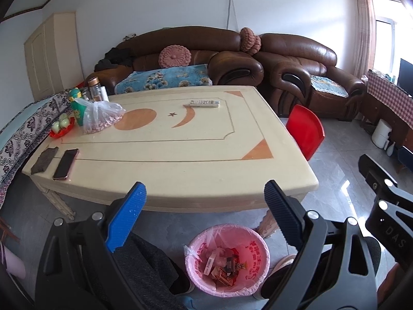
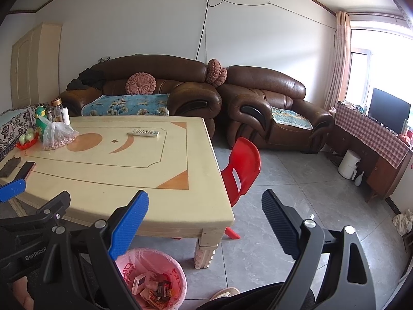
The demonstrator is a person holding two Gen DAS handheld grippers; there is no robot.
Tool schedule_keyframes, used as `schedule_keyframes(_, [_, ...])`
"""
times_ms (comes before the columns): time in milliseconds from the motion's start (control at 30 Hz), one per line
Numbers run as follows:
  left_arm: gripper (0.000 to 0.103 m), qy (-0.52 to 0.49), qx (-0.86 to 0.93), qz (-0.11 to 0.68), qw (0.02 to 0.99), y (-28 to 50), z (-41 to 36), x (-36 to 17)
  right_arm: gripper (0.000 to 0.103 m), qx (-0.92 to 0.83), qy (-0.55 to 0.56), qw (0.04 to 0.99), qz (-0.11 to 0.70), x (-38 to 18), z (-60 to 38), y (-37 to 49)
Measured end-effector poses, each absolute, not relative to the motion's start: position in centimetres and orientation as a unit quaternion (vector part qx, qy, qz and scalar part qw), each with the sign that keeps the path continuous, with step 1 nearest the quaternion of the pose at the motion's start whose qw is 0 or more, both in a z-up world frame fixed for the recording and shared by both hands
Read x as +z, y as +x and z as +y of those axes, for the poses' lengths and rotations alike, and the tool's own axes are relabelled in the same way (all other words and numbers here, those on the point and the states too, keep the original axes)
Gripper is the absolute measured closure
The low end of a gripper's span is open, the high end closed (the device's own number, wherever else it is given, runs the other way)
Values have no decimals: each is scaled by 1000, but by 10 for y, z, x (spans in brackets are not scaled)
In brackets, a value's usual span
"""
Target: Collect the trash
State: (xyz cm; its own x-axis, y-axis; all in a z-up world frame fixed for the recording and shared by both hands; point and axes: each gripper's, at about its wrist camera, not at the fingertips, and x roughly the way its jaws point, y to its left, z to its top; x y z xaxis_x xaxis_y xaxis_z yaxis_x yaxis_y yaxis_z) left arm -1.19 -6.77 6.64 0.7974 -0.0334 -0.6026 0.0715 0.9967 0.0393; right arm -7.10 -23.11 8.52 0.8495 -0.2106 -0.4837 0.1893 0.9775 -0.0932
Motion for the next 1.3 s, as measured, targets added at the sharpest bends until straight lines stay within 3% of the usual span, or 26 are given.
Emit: schedule_keyframes(1300, [12,49,-32,305,950,-17,-73,72,16,-108,-26,960,257,81,-234,-69])
